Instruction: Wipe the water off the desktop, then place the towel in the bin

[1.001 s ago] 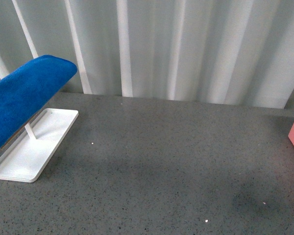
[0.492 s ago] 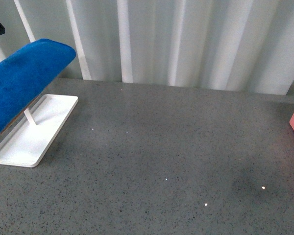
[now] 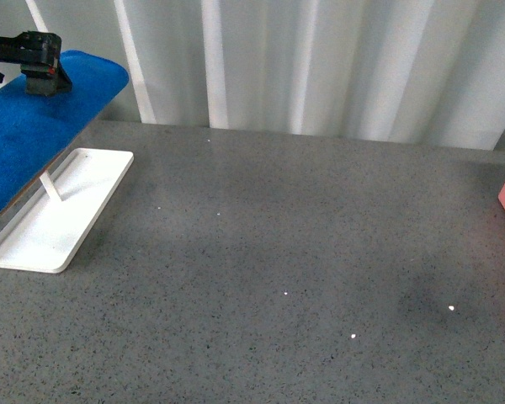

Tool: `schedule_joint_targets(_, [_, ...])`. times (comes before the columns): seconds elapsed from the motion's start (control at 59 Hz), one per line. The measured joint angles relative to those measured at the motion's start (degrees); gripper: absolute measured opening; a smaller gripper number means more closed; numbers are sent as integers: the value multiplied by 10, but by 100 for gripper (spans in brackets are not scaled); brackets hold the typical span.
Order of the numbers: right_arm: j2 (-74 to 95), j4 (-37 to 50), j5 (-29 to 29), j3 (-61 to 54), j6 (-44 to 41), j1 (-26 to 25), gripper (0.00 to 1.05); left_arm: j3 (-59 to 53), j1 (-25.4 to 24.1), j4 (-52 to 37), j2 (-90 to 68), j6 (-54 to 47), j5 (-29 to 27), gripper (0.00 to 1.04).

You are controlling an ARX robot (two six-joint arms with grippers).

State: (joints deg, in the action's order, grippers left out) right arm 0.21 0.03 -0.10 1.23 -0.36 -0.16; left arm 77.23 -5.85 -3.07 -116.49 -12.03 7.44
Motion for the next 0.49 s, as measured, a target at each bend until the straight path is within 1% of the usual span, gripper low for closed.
schedule_joint_targets(0.356, [0,0,0,0,0,0,98,0,2,-12,-15,-4,-14,98])
schedule_joint_targets(0.39, [0,0,0,0,0,0,98,0,2,-15,-15,-3,-15,95])
schedule_joint_targets(0.492, [0,0,0,0,0,0,98,0,0,-14,-15,1,-14,79])
